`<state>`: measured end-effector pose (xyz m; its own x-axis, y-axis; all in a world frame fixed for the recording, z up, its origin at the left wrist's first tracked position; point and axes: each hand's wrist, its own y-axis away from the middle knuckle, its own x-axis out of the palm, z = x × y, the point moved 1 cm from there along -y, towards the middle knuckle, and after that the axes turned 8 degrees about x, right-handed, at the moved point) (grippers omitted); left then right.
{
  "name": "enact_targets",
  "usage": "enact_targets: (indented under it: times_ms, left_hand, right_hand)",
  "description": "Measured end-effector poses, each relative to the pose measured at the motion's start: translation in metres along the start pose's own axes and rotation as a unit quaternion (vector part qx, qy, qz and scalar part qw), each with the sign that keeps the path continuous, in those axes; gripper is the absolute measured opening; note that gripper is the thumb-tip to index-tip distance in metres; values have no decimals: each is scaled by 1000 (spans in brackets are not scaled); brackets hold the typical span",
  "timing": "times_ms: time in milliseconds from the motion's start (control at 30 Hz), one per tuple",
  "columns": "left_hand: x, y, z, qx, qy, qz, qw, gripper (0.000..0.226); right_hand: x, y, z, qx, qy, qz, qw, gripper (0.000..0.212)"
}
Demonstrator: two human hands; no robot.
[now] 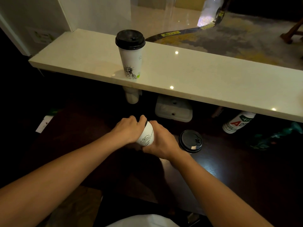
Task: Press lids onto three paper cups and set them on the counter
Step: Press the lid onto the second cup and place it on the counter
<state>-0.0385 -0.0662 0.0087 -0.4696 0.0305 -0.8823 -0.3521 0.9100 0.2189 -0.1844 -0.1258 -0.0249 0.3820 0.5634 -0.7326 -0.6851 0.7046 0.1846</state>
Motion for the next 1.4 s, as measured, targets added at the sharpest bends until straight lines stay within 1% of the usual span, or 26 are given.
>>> enact_targets:
  times_ms: [33,67,100,133,167,200,267,300,367,433,500,533,600,667,700,800,867,967,1100,1167,1233,1300,1333,1400]
  left_hand:
    - [1,1,0,11,-3,-4,1000,39]
    - [3,-2,3,22,-24,0,999,44]
    - [4,-6,6,39,-48,9,998,56]
    - [6,-8,8,58,-43,5,997,71]
    - [8,-9,11,82,-18,-20,996,81]
    - [10,-8,15,110,19,-59,992,81]
    - [13,-4,29,140,123,-141,972,66]
    - [17,-2,39,138,143,-175,964,59]
    - [31,2,58,114,117,-190,968,49]
    - [49,5,75,81,33,-151,985,47]
    - [68,9,87,42,-52,-86,994,59]
    - [76,11,92,25,-76,-57,995,67]
    - [91,14,99,-1,-96,-10,995,80]
    - [105,15,106,-20,-115,27,993,90]
    - [110,15,110,-26,-127,41,991,92]
    - [124,20,123,-41,-136,76,987,94]
    - [132,24,131,-46,-134,84,986,93]
    - [140,28,138,-43,-144,75,986,92]
    - [140,27,138,-47,-149,85,984,94]
    - [138,26,138,-48,-147,92,984,94]
    - [137,26,137,-47,-144,98,984,94]
    - [136,25,137,-45,-137,105,984,96]
    - [136,25,137,-45,-132,108,984,97]
    - [135,25,137,-43,-125,114,985,98]
  right_hand:
    - [0,0,0,-1,0,-4,1000,80]
    - [-1,0,0,1,-5,-7,1000,80]
    - [-2,0,-1,6,-17,-10,1000,80]
    - [-3,-1,-2,17,-42,-12,999,81]
    - [-4,-1,-3,32,-74,-15,997,82]
    - [-6,-1,-4,48,-106,-20,993,82]
    - [-10,-1,-7,76,-156,-34,984,79]
    - [-12,-1,-7,87,-177,-37,980,77]
    - [-12,-1,-8,103,-211,-32,972,73]
    - [-12,0,-8,114,-233,-28,965,69]
    - [-13,1,-6,120,-257,-25,959,63]
    - [-14,1,-5,123,-277,-20,953,59]
    - [-14,1,-4,144,-352,0,925,56]
    - [-12,0,-3,167,-423,11,890,61]
    - [-10,-1,-4,175,-441,11,880,63]
    - [-7,-2,-6,188,-439,8,879,58]
    - [-9,0,-7,190,-424,8,886,54]
    - [-17,1,-4,182,-400,4,898,59]
    - [-40,-1,15,142,-313,-17,939,71]
    - [-59,-4,30,82,-244,-36,966,76]
    - [-78,-9,47,10,-137,-64,988,79]
    - [-95,-15,64,-51,9,-104,993,79]
    - [-101,-19,71,-77,93,-120,985,80]
    - [-113,-25,83,-106,257,-125,952,84]
